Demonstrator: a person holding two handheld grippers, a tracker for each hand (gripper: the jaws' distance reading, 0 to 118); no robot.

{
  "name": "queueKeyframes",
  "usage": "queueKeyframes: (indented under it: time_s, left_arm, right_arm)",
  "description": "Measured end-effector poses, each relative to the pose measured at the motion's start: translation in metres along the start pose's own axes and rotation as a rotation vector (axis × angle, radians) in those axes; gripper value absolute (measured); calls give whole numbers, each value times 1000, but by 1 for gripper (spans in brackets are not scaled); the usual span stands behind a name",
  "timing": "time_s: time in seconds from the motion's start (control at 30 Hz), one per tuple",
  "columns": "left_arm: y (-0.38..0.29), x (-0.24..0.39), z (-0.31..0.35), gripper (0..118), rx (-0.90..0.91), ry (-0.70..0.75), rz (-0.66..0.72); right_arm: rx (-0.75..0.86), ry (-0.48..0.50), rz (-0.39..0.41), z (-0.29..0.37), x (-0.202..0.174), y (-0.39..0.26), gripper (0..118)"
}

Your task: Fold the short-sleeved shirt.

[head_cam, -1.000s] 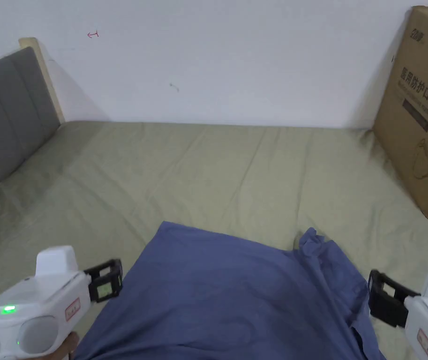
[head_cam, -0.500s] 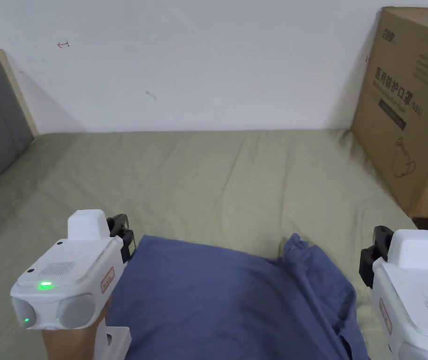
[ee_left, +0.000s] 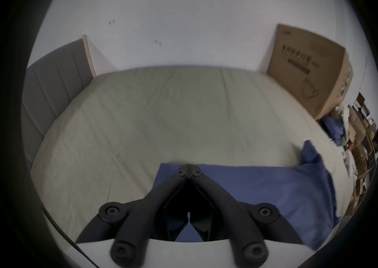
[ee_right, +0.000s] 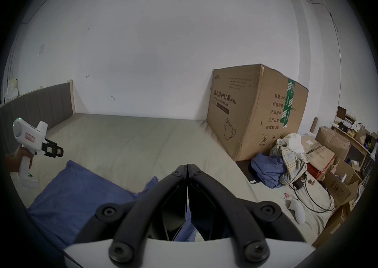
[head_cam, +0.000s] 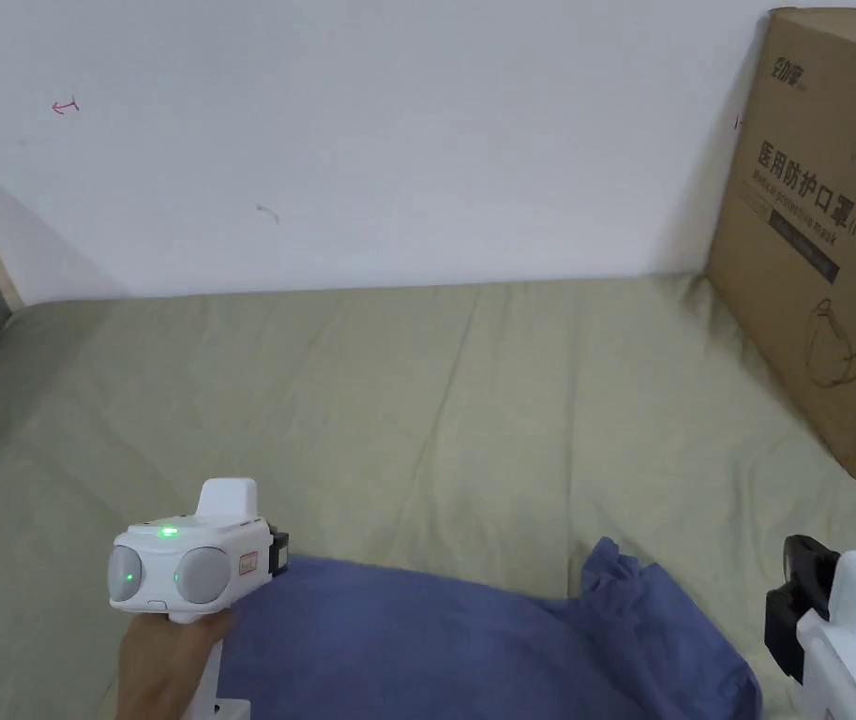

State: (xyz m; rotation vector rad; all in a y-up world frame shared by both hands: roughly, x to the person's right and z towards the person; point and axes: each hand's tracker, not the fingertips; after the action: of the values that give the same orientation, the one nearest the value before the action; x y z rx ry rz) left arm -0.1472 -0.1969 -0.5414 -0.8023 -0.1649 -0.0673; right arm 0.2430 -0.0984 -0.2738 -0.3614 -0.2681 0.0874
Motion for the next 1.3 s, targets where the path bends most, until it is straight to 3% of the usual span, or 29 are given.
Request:
queueKeyframes:
  time_s: [0.07, 0.13, 0.17, 0.27, 0.37, 0.4, 0.43, 0.53, 0.6, 0.63, 0.7, 0.77, 0.8, 0.83, 0.87, 0.9, 1.07, 1.17, 1.23, 1.3]
  left_arm:
    - [3, -6, -27, 28, -72, -6, 14]
    - [6, -14, -51, 82, -128, 4, 49]
    - [6, -18, -59, 92, -126, 16, 57]
    - [8, -20, -83, 102, -163, 62, 62]
    - [5, -19, -98, 96, -237, 74, 64]
    - [2, -18, -103, 83, -244, 62, 62]
    - [-1, -17, -105, 63, -261, 28, 61]
    - [-4, -11, -99, 49, -235, 42, 45]
    - [-2, -9, -94, 12, -207, 16, 37]
    - [-3, -6, -91, 3, -193, 10, 22]
    - [-2, 0, -77, 2, -159, 8, 3]
    - [1, 0, -56, 2, -97, -21, 20]
    - [2, -1, -44, 2, -72, -43, 37]
    - [6, -2, -31, 2, -53, -62, 49]
    - [8, -3, -20, 2, -42, -73, 52]
    - [9, -4, -10, 2, -29, -82, 57]
    - [13, -8, 24, 2, 10, -96, 32]
    - [13, -10, 35, 2, 21, -99, 31]
    - [11, -11, 40, 2, 25, -103, 39]
    - [8, -11, 43, 2, 24, -97, 37]
  right_arm:
    - [-15, -7, 0, -10, 0, -4, 0]
    - [-33, -11, 1, -19, 2, -10, 0]
    - [-43, -14, 2, -23, 2, -12, 0]
    - [-74, -20, 13, -33, 4, -20, 0]
    - [-102, -30, 19, -39, 7, -29, 0]
    - [-110, -34, 18, -40, 8, -31, 0]
    - [-120, -35, 15, -42, 9, -33, 0]
    - [-150, -34, 1, -47, 14, -38, 0]
    - [-180, -29, -17, -54, 18, -39, 0]
    - [-202, -20, -33, -58, 20, -41, 0]
    - [-264, 19, -71, -75, 25, -44, 0]
    - [-336, 48, -94, -95, 28, -50, 15]
    - [-360, 60, -106, -106, 30, -55, 35]
    - [-388, 68, -113, -117, 30, -60, 68]
    - [-435, 66, -89, -128, 30, -65, 86]
    - [-468, 61, -86, -137, 30, -71, 94]
    - [-622, 68, -20, -175, 25, -103, 92]
    - [-708, 77, 12, -190, 19, -117, 77]
    - [-704, 89, 22, -194, 14, -123, 74]
    - [-705, 136, -16, -188, 9, -123, 48]
